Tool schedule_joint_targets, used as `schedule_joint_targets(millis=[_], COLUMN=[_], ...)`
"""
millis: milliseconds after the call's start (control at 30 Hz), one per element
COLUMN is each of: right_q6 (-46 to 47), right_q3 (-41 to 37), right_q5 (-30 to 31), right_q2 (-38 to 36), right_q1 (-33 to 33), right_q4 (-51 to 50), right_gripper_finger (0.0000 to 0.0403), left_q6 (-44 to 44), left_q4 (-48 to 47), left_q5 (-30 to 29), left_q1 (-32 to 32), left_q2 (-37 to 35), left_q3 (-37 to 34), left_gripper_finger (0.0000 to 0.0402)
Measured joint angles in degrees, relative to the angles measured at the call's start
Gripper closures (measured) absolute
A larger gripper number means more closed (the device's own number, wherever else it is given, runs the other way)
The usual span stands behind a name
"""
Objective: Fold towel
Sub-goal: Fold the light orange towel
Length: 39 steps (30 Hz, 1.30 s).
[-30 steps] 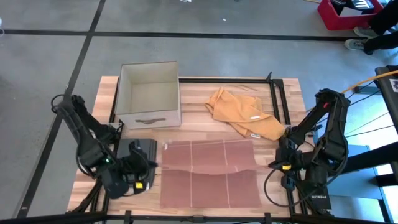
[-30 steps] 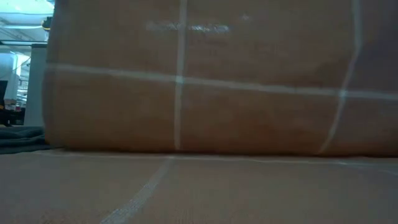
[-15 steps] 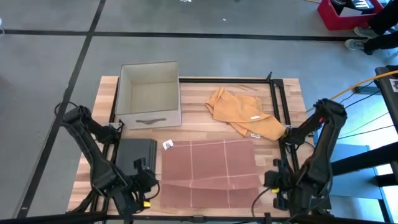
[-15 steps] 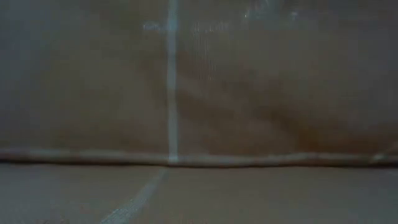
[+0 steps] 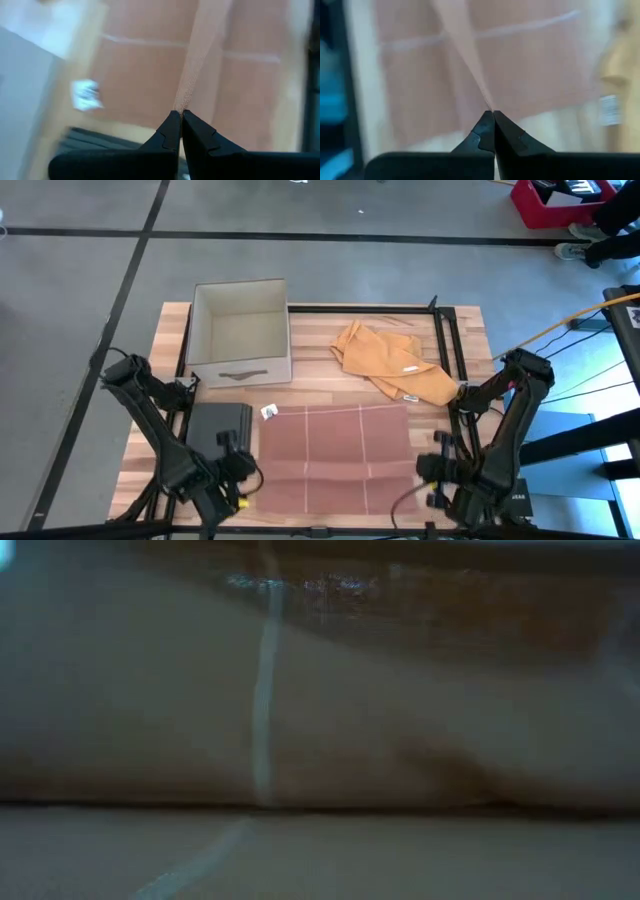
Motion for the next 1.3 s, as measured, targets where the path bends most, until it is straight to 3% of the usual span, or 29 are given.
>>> schedule_joint_targets(millis=[233, 467, 700, 1100, 1200, 1300], right_q6=[1.48, -6.01, -15.32, -29.65, -30.75, -30.76], right_q3=[6.05, 4.99, 4.99, 4.99, 4.99, 4.99], right_q5=[13.65, 23.10, 30.19, 37.77, 36.72, 31.90], right_q2=[-6.00, -14.73, -21.89, -28.33, -28.33, -28.07], right_q1=[-6.44, -17.61, -27.10, -41.81, -42.98, -42.89], right_q4=[-17.58, -17.94, -17.92, -17.82, -17.70, -17.67], right_gripper_finger=[0.0402, 0.0402, 0.0402, 0.0402, 0.0402, 0.0402], left_q6=[0.65, 8.89, 17.37, 28.93, 30.72, 31.95], left_q4=[-10.48, -13.45, -13.27, -12.25, -11.01, -9.49], left_q5=[-9.66, -21.00, -27.90, -34.34, -35.04, -32.70], left_q1=[4.58, 10.51, 17.64, 28.50, 29.28, 28.85], left_q2=[-11.26, -20.21, -25.10, -25.80, -25.80, -25.80], left_q3=[0.00, 0.02, 0.02, 0.02, 0.02, 0.02], left_gripper_finger=[0.0400, 0.0400, 0.0400, 0.0400, 0.0400, 0.0400])
